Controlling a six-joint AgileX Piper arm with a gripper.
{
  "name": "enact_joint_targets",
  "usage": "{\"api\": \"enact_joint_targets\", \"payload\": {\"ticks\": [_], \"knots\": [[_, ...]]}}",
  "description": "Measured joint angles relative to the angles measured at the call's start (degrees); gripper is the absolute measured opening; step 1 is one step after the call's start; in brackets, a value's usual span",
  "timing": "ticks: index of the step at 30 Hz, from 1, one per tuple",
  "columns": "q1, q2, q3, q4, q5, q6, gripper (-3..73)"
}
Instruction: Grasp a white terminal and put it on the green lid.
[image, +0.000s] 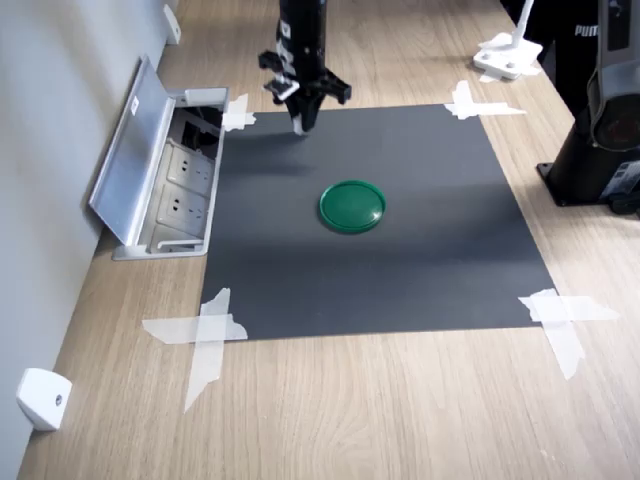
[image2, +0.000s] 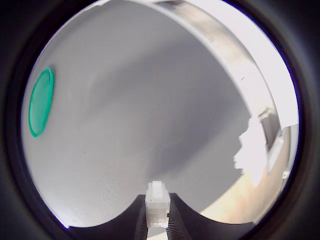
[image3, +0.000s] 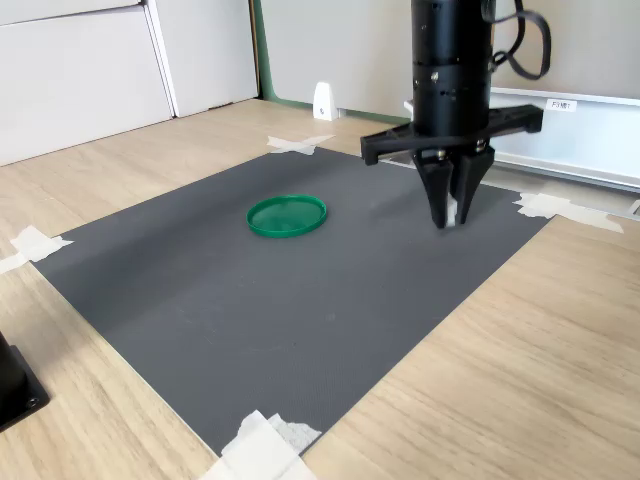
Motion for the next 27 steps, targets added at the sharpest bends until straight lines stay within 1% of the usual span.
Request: {"api": "enact_joint_targets", "payload": {"ticks": [2, 5, 7, 9, 11, 14, 19, 23, 27], "knots": [[1.1, -1.93, -0.37, -0.05, 1.76, 0.11, 9.0], [3.94, -5.45, -0.63, 0.03, 7.28, 1.37, 9.0], [6.59, -8.0, -0.24, 0.69, 11.28, 2.99, 9.0], [8.87, -10.69, 1.25, 1.85, 12.78, 4.02, 9.0], [11.13, -13.73, 3.79, 2.76, 12.82, 4.64, 9.0], [14.13, -17.05, 8.86, 2.43, 10.56, 4.76, 9.0], [17.68, -18.58, 17.43, 0.87, 4.06, 4.92, 9.0], [19.32, -18.53, 22.61, 0.31, -1.14, 5.22, 9.0], [19.66, -17.38, 24.87, -0.05, -5.76, 5.53, 9.0]]}}
